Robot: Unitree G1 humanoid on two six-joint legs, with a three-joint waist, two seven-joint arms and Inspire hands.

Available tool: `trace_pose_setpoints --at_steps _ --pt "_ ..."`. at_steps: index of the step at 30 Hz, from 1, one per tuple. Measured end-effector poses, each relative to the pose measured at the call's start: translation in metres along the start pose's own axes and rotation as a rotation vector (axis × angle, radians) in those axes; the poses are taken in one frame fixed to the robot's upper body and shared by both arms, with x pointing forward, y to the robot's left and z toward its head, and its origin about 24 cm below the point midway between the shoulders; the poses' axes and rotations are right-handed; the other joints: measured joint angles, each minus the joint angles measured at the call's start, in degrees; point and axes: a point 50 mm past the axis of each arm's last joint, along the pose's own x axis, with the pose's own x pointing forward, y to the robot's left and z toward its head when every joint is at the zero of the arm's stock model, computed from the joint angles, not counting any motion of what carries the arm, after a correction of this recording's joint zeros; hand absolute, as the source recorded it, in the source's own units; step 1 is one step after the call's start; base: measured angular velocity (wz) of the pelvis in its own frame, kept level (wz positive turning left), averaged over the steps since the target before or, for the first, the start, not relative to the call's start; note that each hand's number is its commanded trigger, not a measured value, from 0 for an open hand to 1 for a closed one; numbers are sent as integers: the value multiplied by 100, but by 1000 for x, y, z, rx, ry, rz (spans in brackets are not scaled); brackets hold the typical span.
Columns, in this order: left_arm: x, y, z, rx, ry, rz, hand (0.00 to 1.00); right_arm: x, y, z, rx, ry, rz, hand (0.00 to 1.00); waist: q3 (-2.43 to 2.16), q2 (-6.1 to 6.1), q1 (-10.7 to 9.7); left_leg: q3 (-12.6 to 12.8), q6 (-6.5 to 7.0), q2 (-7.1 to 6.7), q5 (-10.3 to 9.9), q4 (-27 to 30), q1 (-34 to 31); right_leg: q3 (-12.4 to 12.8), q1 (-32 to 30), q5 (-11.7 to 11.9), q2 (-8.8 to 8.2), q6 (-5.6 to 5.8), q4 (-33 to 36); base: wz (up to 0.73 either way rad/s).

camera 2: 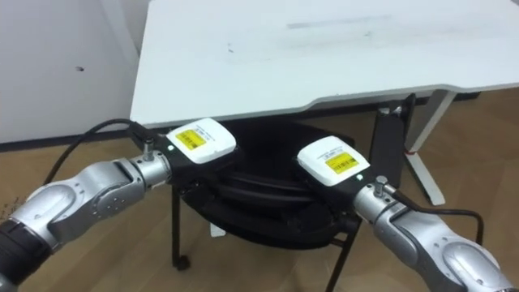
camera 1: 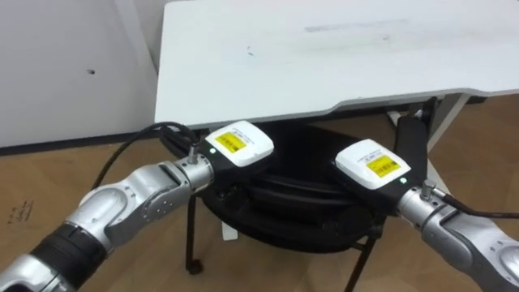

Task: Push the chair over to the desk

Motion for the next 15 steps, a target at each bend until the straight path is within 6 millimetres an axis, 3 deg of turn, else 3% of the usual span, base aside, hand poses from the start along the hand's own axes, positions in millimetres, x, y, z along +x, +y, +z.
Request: trace_pose_setpoints --at_steps 15 --pt "-1 1 -1 5 4 6 100 2 -7 1 -23 -15 22 100 -6 -14 124 -10 -107 55 261 -431 118 -24 -29 46 104 -107 -142 0"
